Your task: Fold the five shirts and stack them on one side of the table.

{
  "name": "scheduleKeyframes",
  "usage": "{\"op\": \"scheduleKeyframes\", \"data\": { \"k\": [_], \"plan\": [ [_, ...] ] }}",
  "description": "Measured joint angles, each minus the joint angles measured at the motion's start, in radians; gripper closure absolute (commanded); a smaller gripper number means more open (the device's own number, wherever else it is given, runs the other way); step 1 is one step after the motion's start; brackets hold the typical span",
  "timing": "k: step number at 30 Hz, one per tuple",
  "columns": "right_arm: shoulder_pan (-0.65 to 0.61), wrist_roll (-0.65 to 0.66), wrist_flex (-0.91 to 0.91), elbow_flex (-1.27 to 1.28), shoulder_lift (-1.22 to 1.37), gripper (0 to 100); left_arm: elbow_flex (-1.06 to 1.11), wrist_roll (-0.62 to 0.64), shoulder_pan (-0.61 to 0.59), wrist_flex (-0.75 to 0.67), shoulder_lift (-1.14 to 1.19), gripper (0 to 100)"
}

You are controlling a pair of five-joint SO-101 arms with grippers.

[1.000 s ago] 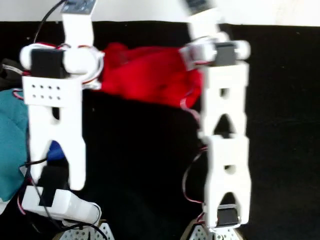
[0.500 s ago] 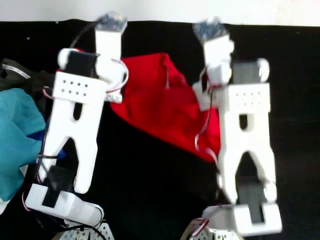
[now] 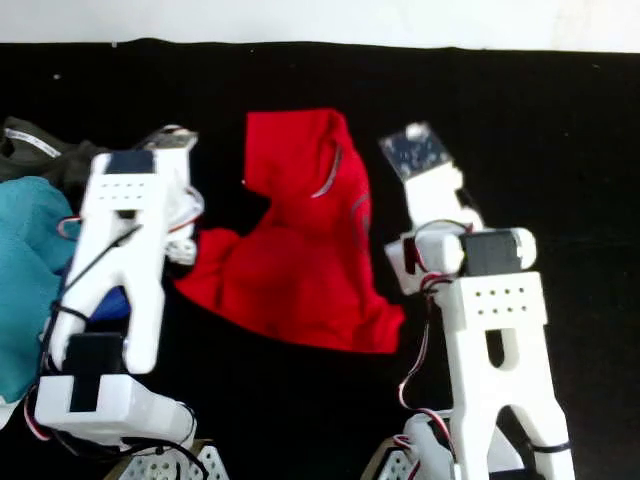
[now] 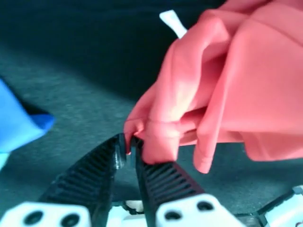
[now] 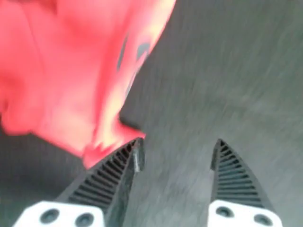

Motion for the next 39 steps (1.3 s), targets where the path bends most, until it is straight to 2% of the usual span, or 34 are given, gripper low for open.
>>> {"op": "scheduleKeyframes", "data": {
  "k": [3,8,12,17,23,28,31,34,35,37,39],
  "plan": [
    [-0.040,-0.032,-0.041,-0.077,0.058,76.4,0.017,-0.014,-0.040,-0.002,0.000,99],
    [-0.121,-0.092,-0.055,-0.285,0.330,74.3,0.081,-0.014,-0.046,-0.026,0.000,99],
    [-0.181,-0.138,-0.055,-0.574,0.628,66.2,0.138,-0.014,-0.046,-0.057,0.000,99],
    [-0.284,-0.241,-0.054,-0.987,1.066,67.9,0.155,-0.014,-0.046,-0.063,0.000,99],
    [-0.407,-0.252,-0.051,-1.401,1.496,68.1,0.155,-0.014,-0.048,-0.063,0.000,99],
    [-0.434,-0.252,-0.052,-1.665,1.761,68.2,0.155,-0.014,-0.048,-0.063,0.000,99],
    [-0.434,-0.252,-0.052,-1.748,1.877,74.9,0.155,-0.014,-0.048,-0.063,0.000,99],
    [-0.425,-0.250,-0.052,-1.798,1.918,97.6,0.155,-0.014,-0.048,-0.063,0.000,99],
    [-0.416,-0.250,-0.052,-1.807,1.921,99.8,0.155,-0.014,-0.048,-0.063,0.000,99],
    [-0.377,-0.250,-0.052,-1.823,1.923,96.6,0.155,-0.014,-0.048,-0.063,0.000,99],
    [-0.338,-0.218,-0.052,-1.846,1.926,99.6,0.155,-0.014,-0.048,-0.063,0.000,99]
  ]
}}
